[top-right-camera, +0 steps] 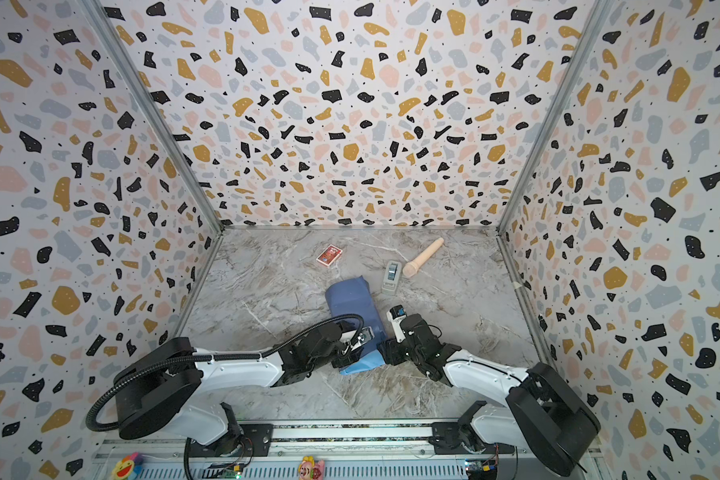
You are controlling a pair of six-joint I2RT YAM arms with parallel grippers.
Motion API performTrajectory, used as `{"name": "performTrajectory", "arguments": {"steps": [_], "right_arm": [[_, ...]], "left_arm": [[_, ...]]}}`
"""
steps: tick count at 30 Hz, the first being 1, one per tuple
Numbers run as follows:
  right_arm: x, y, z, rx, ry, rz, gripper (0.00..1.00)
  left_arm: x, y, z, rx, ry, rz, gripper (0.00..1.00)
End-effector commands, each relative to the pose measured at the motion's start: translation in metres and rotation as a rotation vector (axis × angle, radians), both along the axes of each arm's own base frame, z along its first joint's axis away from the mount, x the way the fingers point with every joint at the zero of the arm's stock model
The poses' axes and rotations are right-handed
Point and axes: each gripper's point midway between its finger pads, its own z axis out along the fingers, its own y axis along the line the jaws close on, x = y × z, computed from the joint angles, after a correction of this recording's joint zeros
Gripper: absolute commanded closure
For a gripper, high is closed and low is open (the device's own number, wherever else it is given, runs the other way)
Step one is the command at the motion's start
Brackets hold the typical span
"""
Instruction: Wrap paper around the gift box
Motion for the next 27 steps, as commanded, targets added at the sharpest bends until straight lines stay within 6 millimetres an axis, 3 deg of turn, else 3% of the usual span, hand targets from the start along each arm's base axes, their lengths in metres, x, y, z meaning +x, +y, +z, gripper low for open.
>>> {"name": "performTrajectory", "arguments": {"steps": [1,9,14,19,22,27], "right_arm": [[0.018,0.017,0.020,0.062,-0.059,0.025,0.35],[0.021,0.017,-0.002,0.038,-0.019,0.006,0.48],[0.024,0.017,-0.005,0.037,-0.018,0.001,0.53],[0.025,0.019,-0.007,0.034,-0.013,0.006,0.55],[0.025,0.019,-0.007,0.034,-0.012,0.007,0.56],[0.026,0.020,-0.008,0.033,-0.010,0.010,0.57]], "left_arm": [[-0.006,-0.004,-0.008,0.011,0.038,-0.022,0.27],[-0.015,-0.012,0.019,-0.123,0.092,-0.028,0.19],[-0.021,0.010,0.033,-0.292,0.174,0.123,0.16],[-0.023,0.051,0.016,-0.442,0.322,0.416,0.20],[-0.031,0.054,0.006,-0.515,0.422,0.468,0.22],[-0.033,0.041,0.002,-0.575,0.496,0.466,0.31]]}}
